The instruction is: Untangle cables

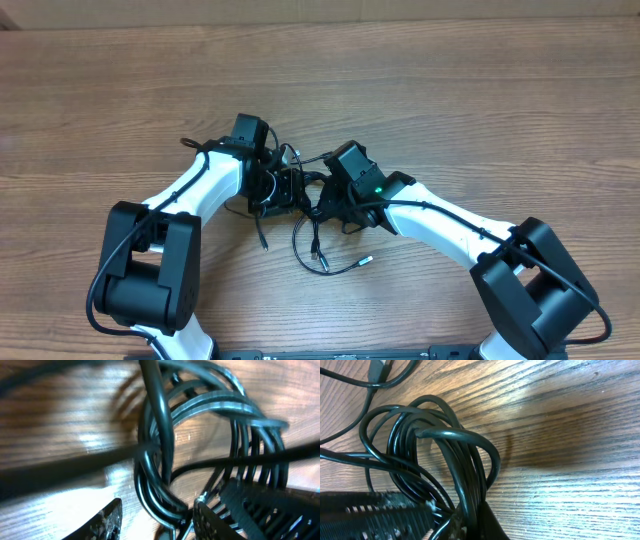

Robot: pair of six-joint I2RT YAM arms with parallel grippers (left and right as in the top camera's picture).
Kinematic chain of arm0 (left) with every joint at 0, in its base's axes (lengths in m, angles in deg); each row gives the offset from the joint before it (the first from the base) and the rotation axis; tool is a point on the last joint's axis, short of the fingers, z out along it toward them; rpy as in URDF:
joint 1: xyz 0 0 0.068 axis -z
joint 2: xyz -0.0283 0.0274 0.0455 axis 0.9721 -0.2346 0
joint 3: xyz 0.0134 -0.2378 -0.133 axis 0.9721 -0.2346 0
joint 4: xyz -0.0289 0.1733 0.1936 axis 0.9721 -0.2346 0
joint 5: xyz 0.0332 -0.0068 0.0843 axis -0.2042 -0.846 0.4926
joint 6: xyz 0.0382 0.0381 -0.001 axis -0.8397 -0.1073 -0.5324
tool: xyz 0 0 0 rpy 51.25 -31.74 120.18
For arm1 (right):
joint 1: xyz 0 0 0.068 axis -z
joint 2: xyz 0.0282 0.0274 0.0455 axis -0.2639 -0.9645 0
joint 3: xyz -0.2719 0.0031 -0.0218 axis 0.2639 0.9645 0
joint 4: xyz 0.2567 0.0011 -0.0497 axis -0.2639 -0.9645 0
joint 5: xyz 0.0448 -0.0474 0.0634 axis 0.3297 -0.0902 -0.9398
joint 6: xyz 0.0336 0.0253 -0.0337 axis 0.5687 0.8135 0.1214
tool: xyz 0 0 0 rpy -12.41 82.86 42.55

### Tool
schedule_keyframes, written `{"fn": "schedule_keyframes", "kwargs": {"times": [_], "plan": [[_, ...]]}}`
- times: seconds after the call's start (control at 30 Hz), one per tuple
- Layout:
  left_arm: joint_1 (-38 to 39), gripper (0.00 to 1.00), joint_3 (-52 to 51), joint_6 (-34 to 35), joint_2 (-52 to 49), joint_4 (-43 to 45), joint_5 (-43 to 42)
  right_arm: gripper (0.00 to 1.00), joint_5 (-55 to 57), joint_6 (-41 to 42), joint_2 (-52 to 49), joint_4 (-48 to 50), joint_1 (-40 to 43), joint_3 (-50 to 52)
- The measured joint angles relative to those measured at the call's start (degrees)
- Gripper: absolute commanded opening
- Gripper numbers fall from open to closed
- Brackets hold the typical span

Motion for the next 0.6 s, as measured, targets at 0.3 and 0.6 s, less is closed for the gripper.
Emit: {"fn": "schedule_keyframes", "kwargs": {"times": [0.3,0.6], "plan": [[2.4,0.36,0.0,7.1,0.0,3.4,2.4,0.04,0.0,0.0,0.0,0.0,0.0,0.0],[4.5,0.04,-0.3,10.7,0.0,4.6,5.6,0.04,0.4,0.0,0.0,-0.3,0.1,0.0]]}}
